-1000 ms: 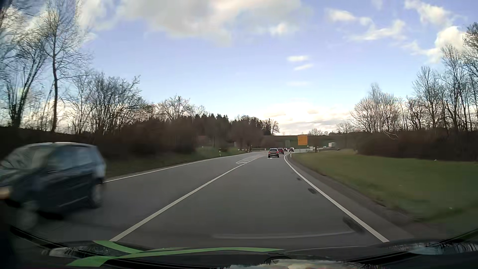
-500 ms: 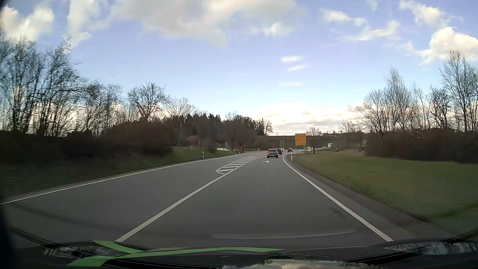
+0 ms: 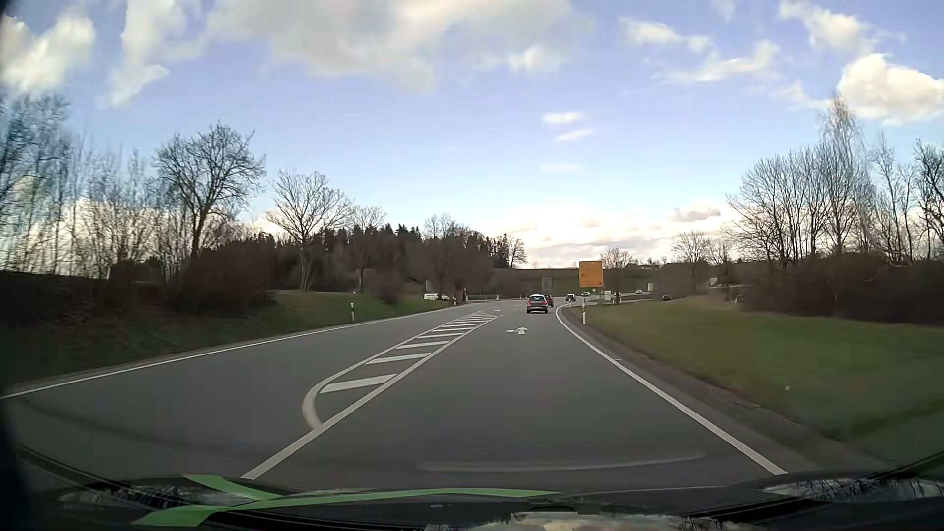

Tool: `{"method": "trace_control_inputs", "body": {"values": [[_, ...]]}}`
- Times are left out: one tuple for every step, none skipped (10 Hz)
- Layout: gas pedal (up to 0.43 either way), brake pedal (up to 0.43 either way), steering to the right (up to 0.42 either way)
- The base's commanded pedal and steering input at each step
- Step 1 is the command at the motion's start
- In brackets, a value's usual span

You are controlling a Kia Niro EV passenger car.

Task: Follow the waypoints while adhering to traffic rules and regulations

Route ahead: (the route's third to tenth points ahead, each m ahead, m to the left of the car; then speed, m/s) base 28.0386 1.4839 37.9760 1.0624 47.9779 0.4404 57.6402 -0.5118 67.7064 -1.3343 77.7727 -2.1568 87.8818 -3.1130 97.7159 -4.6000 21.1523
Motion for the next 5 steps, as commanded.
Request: {"method": "trace_control_inputs", "body": {"values": [[0.039,0.000,0.011],[0.039,0.000,0.010],[0.039,0.000,0.010],[0.039,0.000,0.010],[0.039,0.000,0.010]]}}
